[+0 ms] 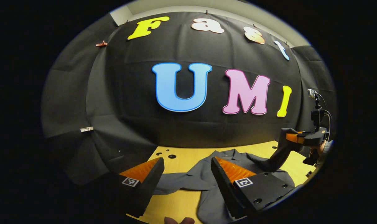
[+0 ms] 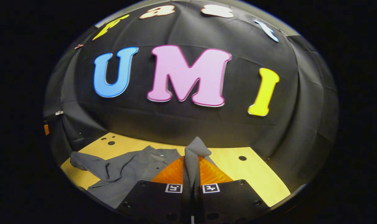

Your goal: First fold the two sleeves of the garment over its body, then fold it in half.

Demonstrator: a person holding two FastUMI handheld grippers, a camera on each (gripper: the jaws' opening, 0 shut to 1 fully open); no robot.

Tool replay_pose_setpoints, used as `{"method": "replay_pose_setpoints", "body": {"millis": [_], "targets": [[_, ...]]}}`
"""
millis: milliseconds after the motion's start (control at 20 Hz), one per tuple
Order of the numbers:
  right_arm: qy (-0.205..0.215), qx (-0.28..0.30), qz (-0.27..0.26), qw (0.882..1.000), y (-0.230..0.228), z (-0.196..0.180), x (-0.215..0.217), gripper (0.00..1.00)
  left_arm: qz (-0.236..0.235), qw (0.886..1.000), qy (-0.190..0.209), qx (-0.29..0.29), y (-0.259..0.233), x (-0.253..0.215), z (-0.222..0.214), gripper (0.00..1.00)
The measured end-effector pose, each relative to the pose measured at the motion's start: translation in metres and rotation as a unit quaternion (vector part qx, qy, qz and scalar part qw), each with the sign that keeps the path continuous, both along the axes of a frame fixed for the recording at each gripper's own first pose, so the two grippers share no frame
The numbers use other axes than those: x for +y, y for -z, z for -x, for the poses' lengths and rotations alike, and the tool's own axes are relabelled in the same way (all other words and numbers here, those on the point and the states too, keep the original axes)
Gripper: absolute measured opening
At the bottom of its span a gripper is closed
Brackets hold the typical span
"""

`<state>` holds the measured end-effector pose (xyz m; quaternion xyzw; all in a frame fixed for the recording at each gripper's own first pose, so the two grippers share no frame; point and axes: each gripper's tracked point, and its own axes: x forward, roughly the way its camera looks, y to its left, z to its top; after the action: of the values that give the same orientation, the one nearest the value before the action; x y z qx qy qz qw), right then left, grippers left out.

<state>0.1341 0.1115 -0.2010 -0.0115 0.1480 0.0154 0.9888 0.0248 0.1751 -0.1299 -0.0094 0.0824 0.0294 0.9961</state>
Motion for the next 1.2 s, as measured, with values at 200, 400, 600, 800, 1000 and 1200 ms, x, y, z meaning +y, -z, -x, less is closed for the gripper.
{"method": "replay_pose_setpoints", "body": {"millis": [200,400,600,800,1000,1200], "targets": [[-0.043,0.024,0.008,0.999,0.038,-0.02,0.06,0.08,-0.005,1.0,-0.023,0.012,0.03,0.045,-0.015,0.96],[-0.066,0.054,0.015,0.996,0.082,-0.032,0.108,0.08,0.0,0.999,-0.042,0.033,0.07,0.081,-0.03,0.96],[-0.088,0.096,0.03,0.991,0.135,-0.032,0.144,0.11,-0.008,0.998,-0.051,0.048,0.103,0.103,-0.042,0.96],[-0.102,0.149,0.028,0.983,0.185,-0.025,0.168,0.23,0.0,0.996,-0.056,0.067,0.131,0.118,-0.052,0.96],[-0.106,0.173,0.0,0.979,0.204,-0.019,0.19,0.37,0.007,0.993,-0.065,0.097,0.157,0.138,-0.06,0.96],[-0.133,0.18,-0.026,0.974,0.201,-0.01,0.212,0.45,0.009,0.99,-0.072,0.122,0.184,0.154,-0.075,0.96]]}}
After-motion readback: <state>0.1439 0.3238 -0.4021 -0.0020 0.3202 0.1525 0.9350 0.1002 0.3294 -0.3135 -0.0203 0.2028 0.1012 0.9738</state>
